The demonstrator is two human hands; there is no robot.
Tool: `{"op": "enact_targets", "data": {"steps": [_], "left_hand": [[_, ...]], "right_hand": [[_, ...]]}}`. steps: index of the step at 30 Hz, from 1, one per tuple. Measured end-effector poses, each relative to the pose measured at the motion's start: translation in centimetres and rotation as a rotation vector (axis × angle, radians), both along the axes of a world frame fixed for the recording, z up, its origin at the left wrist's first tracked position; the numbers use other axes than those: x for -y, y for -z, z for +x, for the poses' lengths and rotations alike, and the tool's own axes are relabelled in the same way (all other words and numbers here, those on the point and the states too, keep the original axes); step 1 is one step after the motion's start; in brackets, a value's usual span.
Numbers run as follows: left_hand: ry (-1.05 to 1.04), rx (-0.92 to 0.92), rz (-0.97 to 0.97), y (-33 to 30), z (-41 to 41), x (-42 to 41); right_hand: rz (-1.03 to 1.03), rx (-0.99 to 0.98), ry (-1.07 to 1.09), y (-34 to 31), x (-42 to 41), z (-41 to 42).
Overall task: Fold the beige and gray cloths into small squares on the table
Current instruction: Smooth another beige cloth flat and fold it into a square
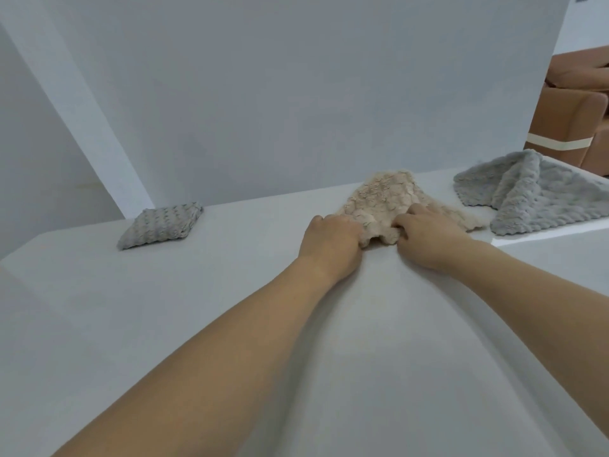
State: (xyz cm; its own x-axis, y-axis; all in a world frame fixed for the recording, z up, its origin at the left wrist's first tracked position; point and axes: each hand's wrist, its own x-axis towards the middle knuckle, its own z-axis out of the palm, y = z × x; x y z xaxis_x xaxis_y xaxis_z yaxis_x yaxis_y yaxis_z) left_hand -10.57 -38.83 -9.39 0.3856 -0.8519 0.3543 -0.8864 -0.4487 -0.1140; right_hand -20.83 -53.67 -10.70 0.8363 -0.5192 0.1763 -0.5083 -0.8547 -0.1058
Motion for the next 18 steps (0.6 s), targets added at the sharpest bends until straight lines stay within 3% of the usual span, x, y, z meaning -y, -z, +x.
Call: {"op": "enact_targets", "data": {"steps": [4,6,11,15,18], "left_hand": [[-0.216,-0.636,-0.141,-1.5,2.5,-3.8],[-0.273,-0.813,-0.26,-3.0,3.4,-6.4],[-0.335,-0.959,-0.498,-7.1,5.0,-13.8],[-0.344,-1.046,-0.698,-10.2,4.2,-19.9],[-0.289,-1.111,-0.818,-13.4,3.1,-23.7]], "right_hand": [[-0.079,-0.025,-0.045,-1.4,-1.7,0.2],[-0.036,0.021,-0.016,-2.4,-3.0,0.7],[0.145,0.219,0.02,-5.9,-7.8,1.8],[0.319,0.492,0.047,-9.2,-11.8,1.5],[0.655,0.77,-0.016,-13.0,-15.2,0.8]]}}
